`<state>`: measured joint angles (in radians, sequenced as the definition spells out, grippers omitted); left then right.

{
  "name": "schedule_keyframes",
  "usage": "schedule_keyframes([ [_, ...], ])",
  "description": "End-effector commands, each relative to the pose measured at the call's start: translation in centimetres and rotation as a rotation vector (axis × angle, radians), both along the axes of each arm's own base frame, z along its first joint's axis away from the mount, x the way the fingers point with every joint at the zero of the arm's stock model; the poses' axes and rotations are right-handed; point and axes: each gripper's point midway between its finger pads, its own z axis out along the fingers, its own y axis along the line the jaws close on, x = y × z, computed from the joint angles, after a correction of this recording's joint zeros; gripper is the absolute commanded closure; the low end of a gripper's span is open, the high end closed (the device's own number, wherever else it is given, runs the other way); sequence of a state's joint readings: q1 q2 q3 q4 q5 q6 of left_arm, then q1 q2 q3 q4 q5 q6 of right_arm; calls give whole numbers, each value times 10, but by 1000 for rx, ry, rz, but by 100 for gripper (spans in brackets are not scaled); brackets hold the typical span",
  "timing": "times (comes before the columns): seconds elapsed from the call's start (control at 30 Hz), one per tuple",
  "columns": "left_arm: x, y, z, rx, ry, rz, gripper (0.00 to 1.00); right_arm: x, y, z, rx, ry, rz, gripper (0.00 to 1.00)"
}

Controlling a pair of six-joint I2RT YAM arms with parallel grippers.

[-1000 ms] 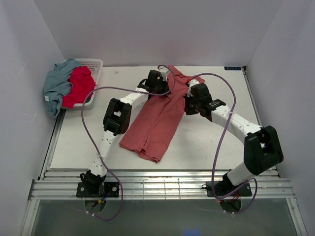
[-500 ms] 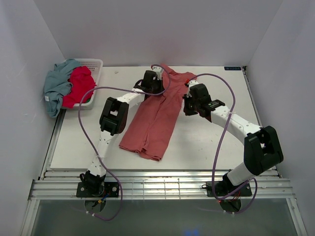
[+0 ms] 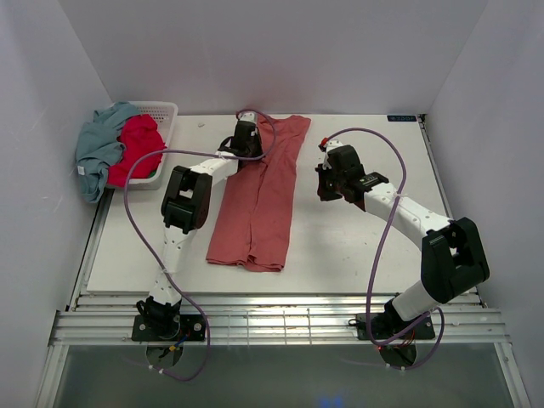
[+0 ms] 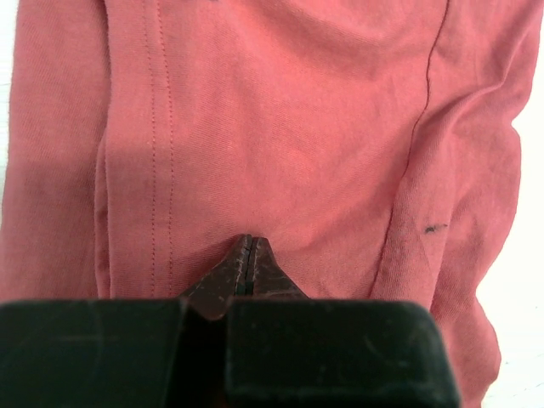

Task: Fold and stack the t-shirts
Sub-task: Fold the tshirt

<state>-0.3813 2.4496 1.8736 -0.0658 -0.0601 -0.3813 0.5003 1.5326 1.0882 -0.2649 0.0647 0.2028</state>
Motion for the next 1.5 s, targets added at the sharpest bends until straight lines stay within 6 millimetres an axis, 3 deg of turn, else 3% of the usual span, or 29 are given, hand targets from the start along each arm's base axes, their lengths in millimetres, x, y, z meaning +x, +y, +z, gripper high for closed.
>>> schedule_keyframes([
  [0.0, -46, 45, -64, 135, 239, 110, 100, -3, 1, -2, -1, 7, -3, 92],
  [0.2, -51, 51, -62, 129, 248, 160, 100, -5, -1, -5, -12, 15, -8, 92],
  [0.27, -45, 42, -50, 97, 211, 126, 100, -6, 1, -3, -13, 8, -1, 89],
  [0.3, -40, 37, -40, 87, 183, 110, 100, -6, 1, -3, -13, 8, 3, 82],
  [0.37, -25, 25, 0, 62, 85, 73, 100, -9, 5, -3, -11, 7, 19, 77],
  [0.43, -14, 13, 37, 58, -7, 36, 89, -13, 10, -3, -8, 12, 38, 69],
  [0.47, -11, 9, 68, 48, -62, 26, 69, -18, 14, -5, -12, 19, 58, 67],
  [0.53, -9, 5, 108, 51, -129, 16, 50, -26, 18, -7, -19, 39, 82, 63],
  [0.57, -12, 5, 137, 44, -168, 13, 38, -32, 25, -7, -23, 46, 104, 61],
  [0.67, -40, 16, 145, 71, -105, 31, 26, -51, 36, -14, -28, 90, 161, 60],
  [0.7, -54, 18, 161, 62, -108, 32, 25, -56, 39, -16, -27, 106, 168, 60],
  [0.73, -78, 28, 130, 102, -8, 31, 25, -64, 40, -18, -31, 129, 183, 60],
  [0.77, -93, 31, 121, 112, 31, 30, 25, -70, 44, -20, -37, 137, 197, 60],
  [0.8, -111, 32, 125, 107, 47, 34, 25, -74, 46, -21, -36, 149, 210, 60],
  [0.83, -141, 46, 89, 161, 153, 44, 25, -82, 51, -22, -15, 173, 234, 60],
  [0.9, -174, 54, 69, 175, 237, 59, 25, -95, 54, -25, -13, 202, 259, 60],
  [0.93, -193, 58, 68, 182, 267, 57, 25, -100, 56, -26, -8, 216, 271, 60],
  [0.97, -217, 69, 46, 218, 333, 63, 25, -107, 57, -27, -6, 231, 282, 59],
  [1.03, -245, 76, 43, 224, 385, 74, 19, -118, 58, -32, -8, 264, 301, 59],
  [1.07, -262, 82, 32, 229, 432, 71, 16, -124, 59, -34, -6, 275, 311, 59],
  [1.2, -295, 94, 30, 264, 470, 74, 12, -143, 61, -44, -18, 325, 345, 56],
  [1.47, -322, 115, 44, 294, 485, 106, 11, -164, 78, -46, -11, 365, 415, 49],
])
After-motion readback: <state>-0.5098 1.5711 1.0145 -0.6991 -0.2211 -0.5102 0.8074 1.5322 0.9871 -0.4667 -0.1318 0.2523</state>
